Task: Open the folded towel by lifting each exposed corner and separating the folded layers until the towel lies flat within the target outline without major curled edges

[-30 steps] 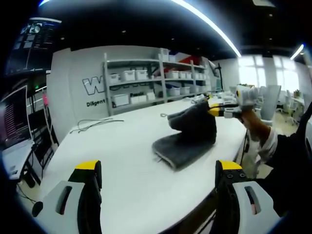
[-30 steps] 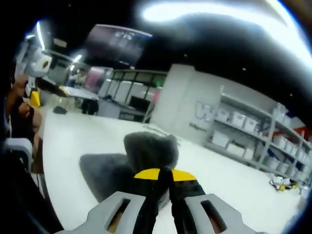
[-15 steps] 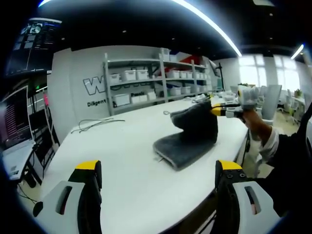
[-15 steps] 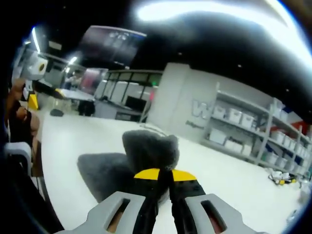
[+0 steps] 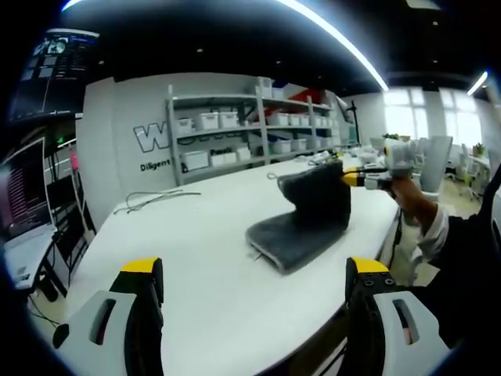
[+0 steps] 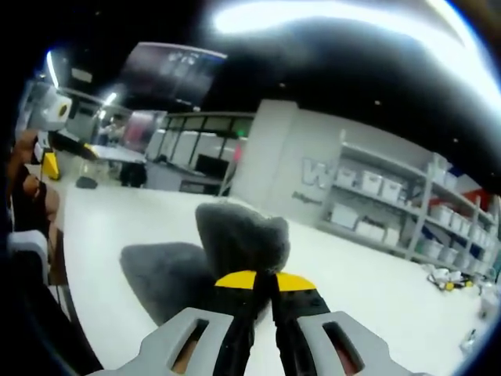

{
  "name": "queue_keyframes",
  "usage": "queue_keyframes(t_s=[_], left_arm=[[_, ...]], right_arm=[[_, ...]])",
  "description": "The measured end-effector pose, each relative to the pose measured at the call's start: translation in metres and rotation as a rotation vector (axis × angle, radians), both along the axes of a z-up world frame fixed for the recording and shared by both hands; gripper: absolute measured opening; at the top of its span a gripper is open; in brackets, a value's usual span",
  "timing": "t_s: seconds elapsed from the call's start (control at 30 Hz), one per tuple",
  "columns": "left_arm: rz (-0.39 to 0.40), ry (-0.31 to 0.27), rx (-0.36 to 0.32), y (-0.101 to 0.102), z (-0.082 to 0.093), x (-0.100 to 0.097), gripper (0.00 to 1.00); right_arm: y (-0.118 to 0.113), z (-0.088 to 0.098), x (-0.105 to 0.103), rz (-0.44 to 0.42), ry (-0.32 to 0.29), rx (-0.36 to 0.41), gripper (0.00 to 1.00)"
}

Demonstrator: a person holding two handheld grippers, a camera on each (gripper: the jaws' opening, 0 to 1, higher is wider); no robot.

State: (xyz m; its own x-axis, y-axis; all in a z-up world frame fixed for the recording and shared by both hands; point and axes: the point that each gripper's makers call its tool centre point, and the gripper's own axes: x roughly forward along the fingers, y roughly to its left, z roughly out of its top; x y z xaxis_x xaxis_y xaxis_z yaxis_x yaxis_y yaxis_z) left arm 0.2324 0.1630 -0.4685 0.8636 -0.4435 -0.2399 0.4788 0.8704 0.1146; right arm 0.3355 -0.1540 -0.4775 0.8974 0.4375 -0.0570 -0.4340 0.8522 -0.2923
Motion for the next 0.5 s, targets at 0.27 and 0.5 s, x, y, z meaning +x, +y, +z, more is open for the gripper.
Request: queue_keyframes(t_s=[0.27, 0.5], left_arm=[[-0.002, 0.0, -0.001, 0.0001, 0.0, 0.0003, 0.94], [-0.004, -0.002, -0.002, -0.0005, 0.0004, -0.0001, 0.94]], right_arm=[[-0.0038, -0.0022, -0.0012, -0.014, 0.002, 0.006, 0.02], [-0.0092, -0.0049, -0.001, -0.025, 0.007, 0.013, 0.02]])
